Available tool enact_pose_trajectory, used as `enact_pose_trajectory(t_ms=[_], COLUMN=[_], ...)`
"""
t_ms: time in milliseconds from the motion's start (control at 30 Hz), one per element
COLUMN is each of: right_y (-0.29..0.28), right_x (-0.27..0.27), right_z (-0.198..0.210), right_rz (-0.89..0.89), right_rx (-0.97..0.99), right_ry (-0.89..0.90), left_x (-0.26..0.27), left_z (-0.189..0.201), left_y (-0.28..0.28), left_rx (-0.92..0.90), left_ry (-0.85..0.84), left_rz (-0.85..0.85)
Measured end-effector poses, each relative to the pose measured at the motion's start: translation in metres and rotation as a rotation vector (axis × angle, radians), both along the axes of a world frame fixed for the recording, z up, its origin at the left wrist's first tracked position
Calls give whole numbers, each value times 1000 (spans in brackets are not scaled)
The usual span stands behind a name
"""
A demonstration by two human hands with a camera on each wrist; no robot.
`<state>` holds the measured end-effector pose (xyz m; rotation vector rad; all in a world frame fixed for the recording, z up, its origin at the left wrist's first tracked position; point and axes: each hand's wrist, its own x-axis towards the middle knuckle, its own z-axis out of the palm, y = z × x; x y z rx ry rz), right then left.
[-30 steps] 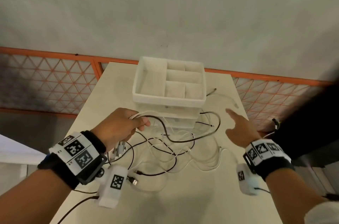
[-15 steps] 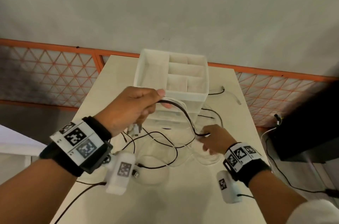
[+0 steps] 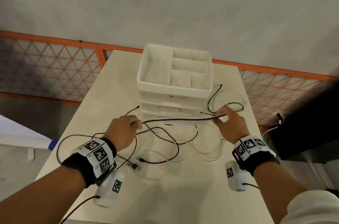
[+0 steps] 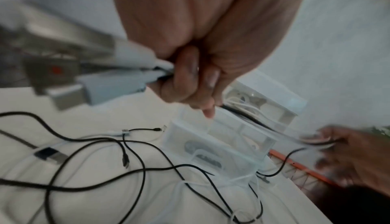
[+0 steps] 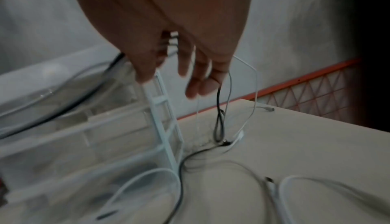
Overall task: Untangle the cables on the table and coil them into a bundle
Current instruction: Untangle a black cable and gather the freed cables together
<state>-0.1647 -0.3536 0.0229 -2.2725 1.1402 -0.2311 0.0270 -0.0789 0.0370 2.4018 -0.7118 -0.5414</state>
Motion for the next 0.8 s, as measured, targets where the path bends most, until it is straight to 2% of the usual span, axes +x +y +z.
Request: enact_pose_trajectory(t_ms=[100,200,267,400,467,533,600,633,733,800], right_y=[-5,-9,-21,-46,-49,-48,-45,-42,-27,-5], right_x=[-15,-16,-9,7,15,18,14,10,-9,-15], right_z=[-20,-18,-10,20,37,43,36,27,-8,-26], right_rz=[-29,-93,-178,-296,-237,-142,-78,-64,-110,-136], right_rx=[81,56,106,202,164,121,132,151,199,168], right_ry=[350,416,280,-228,-417,-473,-400,-298,7,25], left_x=[3,13,16,13,10,6,2,1,0,-1], left_z=[10,17,21,20,16,12,8,6,4,6], left_y=[-4,-7,-9,-8,-6,-6,-6,-5,-4,-4], left_rx=[-196,-379,-383,-184,-63,28,17,-38,-259,-354], left_ry=[-37,47,99,175,222,213,204,233,424,531], left_rz=[116,151,114,-13,-67,-108,-100,-56,152,237])
